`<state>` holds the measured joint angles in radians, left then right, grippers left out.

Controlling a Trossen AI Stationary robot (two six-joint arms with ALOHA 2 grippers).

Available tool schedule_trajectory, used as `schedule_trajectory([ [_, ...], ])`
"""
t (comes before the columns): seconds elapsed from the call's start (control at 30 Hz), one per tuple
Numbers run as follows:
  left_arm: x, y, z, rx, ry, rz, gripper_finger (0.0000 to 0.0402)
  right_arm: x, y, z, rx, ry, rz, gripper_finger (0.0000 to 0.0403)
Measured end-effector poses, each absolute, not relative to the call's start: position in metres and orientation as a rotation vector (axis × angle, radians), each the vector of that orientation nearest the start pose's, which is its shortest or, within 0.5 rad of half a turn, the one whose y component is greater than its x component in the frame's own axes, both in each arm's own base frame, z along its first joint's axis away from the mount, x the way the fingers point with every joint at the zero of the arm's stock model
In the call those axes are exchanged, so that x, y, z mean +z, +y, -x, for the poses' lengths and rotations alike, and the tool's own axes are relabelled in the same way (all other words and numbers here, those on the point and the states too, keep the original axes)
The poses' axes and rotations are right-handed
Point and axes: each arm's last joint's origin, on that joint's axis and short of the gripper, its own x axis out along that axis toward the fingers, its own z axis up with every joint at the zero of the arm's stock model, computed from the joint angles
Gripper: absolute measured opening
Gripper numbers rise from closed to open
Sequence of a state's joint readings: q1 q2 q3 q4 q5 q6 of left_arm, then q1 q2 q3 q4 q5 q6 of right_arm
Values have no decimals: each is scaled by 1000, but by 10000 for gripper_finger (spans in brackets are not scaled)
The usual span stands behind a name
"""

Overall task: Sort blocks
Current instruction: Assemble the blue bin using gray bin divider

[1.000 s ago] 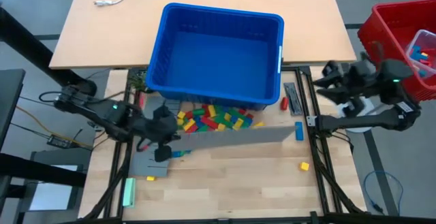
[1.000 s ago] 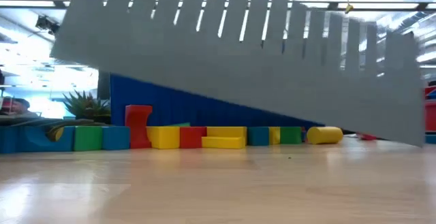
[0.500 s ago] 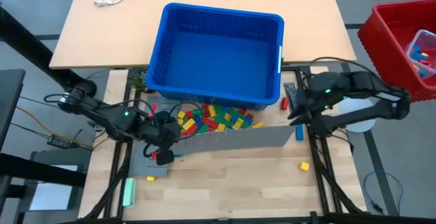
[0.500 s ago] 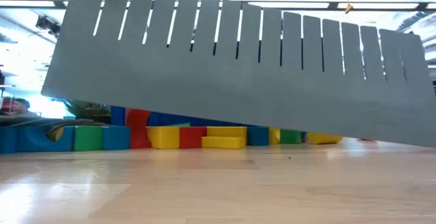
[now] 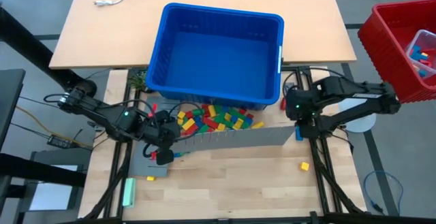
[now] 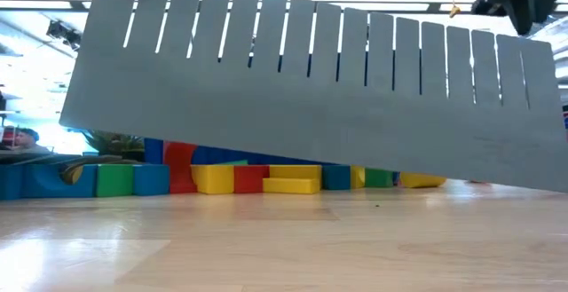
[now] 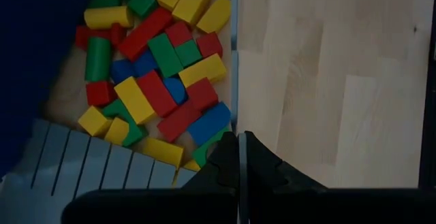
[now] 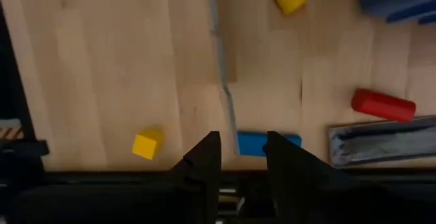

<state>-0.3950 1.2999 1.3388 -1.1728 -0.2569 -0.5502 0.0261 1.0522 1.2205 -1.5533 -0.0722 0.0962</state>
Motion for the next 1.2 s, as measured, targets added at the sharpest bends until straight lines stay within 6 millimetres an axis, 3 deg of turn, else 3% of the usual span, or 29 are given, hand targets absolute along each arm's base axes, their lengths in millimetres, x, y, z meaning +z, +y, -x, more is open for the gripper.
schedule_trajectory([
  [0.27, 341, -83, -218, 163, 1058, 120, 9, 311, 6, -141, 26, 1437, -94, 146],
  [0.47, 341, -82, -218, 169, 1053, 108, 10, 288, 6, -148, 36, 1433, -76, 148],
  [0.6, 341, -82, -218, 173, 1050, 102, 10, 276, 6, -149, 32, 1444, -74, 107],
  [0.73, 341, -82, -218, 194, 1039, 88, 10, 276, 6, -148, 31, 1452, -71, 19],
  [0.9, 353, -78, -216, 249, 1000, 24, 10, 306, 8, -145, 7, 1415, -46, 3],
  [1.2, 431, -68, -194, 206, 849, 7, 10, 403, 11, -123, -17, 1149, -104, 1],
])
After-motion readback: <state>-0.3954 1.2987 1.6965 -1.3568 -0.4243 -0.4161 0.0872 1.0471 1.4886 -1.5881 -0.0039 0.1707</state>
